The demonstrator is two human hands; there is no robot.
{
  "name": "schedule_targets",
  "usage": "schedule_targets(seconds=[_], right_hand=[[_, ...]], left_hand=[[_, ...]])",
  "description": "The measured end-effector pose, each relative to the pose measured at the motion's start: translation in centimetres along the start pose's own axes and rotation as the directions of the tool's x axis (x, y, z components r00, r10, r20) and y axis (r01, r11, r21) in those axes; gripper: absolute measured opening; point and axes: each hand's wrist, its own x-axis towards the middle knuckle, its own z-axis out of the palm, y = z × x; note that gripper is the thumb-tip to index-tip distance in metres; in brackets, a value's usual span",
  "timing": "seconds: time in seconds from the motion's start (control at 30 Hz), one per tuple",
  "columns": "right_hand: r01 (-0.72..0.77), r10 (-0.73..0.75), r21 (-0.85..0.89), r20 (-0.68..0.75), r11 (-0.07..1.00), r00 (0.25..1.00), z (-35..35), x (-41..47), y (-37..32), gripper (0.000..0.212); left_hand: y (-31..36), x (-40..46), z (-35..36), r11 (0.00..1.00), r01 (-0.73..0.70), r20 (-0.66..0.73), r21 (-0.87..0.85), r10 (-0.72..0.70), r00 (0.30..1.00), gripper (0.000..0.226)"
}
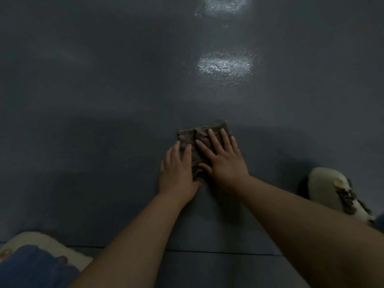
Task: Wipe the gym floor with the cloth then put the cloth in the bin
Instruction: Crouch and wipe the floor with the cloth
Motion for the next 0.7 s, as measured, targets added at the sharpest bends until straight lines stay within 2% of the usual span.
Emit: schedule_targets(seconds=[0.07,0.13,0.27,0.37,0.47,0.57,0.63,0.7], right_hand=[[-0.069,0.07,-0.058,0.018,0.996,0.997,-0.6,-0.1,2.7,0.064],[-0.209,0.21,-0.049,-0.001,0.977,0.978,-1.0,-0.4,5.7,0.06],[-0.491,0.496,0.105,-0.022,0.865,0.868,-1.6,-1.2,10.1,0.059],[-0.543,0.553,0.18,-0.004,0.82,0.833,-1.3,-0.6,9.1,0.06],[-0.435,0.439,0.139,0.004,0.889,0.898,-1.0,-0.1,6.2,0.059],[-0.184,0.184,0.048,0.009,0.982,0.983,0.1,-1.5,4.2,0.06],[-0.03,0.03,0.009,0.017,0.999,0.999,1.0,-2.3,4.4,0.068],[0.045,-0.044,-0.03,0.018,0.999,0.999,0.6,-2.7,5.7,0.064]], left_hand=[[1.8,-0.3,0.5,0.998,0.019,0.029,0.055,-0.021,0.999,0.099],[3.4,-0.2,1.1,0.995,0.033,0.059,0.098,-0.039,0.998,0.098],[5.0,0.4,1.9,0.993,0.081,0.071,0.088,-0.087,0.994,0.087],[5.5,0.9,2.0,0.99,0.112,0.091,0.082,-0.119,0.989,0.09],[5.9,1.0,1.7,0.986,0.134,0.09,0.102,-0.143,0.986,0.088],[5.9,1.1,1.8,0.985,0.145,0.097,0.092,-0.154,0.983,0.084],[5.9,1.1,1.8,0.984,0.157,0.086,0.082,-0.164,0.983,0.079],[5.9,1.1,1.7,0.985,0.145,0.108,0.091,-0.154,0.982,0.084]])
